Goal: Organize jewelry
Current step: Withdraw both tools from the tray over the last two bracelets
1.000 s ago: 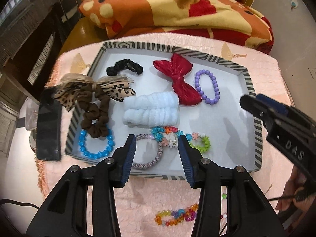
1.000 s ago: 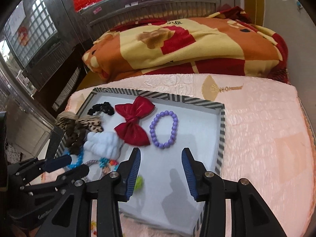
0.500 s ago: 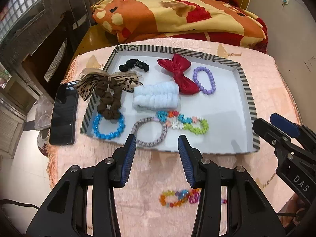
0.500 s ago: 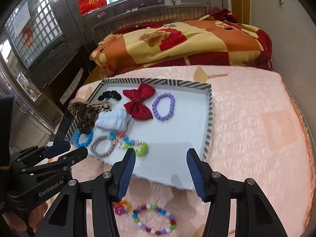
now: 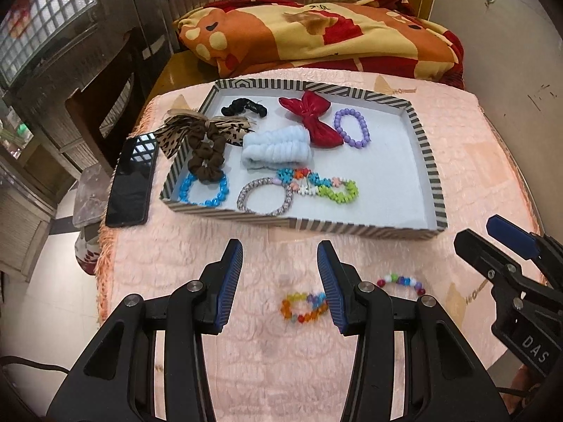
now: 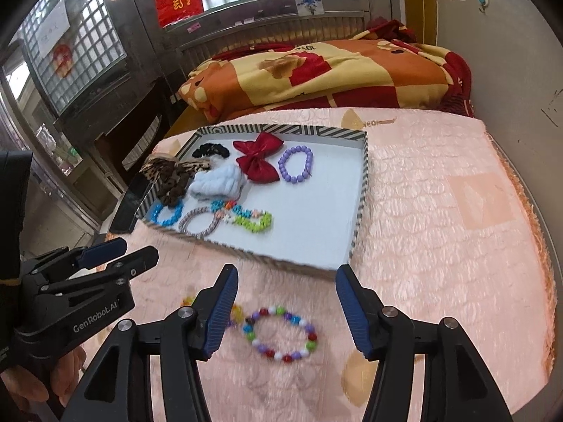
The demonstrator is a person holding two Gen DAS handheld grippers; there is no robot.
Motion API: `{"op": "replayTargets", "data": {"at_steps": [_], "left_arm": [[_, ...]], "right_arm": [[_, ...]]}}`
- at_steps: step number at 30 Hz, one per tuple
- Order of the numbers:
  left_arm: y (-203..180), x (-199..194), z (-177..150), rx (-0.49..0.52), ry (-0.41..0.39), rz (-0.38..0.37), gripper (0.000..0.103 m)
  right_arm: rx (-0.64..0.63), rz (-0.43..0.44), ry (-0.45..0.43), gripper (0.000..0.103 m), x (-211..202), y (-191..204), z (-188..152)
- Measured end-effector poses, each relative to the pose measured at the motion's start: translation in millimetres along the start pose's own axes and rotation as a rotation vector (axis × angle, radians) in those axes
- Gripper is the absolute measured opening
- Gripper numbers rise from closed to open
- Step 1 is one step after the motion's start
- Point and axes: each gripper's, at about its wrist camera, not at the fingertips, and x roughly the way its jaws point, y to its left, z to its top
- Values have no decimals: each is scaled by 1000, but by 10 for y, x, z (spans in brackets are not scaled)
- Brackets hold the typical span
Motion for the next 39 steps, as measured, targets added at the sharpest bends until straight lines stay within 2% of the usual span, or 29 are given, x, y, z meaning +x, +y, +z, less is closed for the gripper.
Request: {"op": "replayTargets", "data": {"at_steps": [19, 33, 39], "left_arm": [[-61, -220, -387, -26, -6, 12, 44], [-58, -237, -439, -38, 1, 20, 44], [94, -160, -424, -85, 37, -9, 44]], "right_arm": [[-21, 12, 18, 57, -213, 9, -427], [-36, -5, 39, 58, -186, -17, -482], [-30, -29, 91, 58, -5, -147, -569]]}}
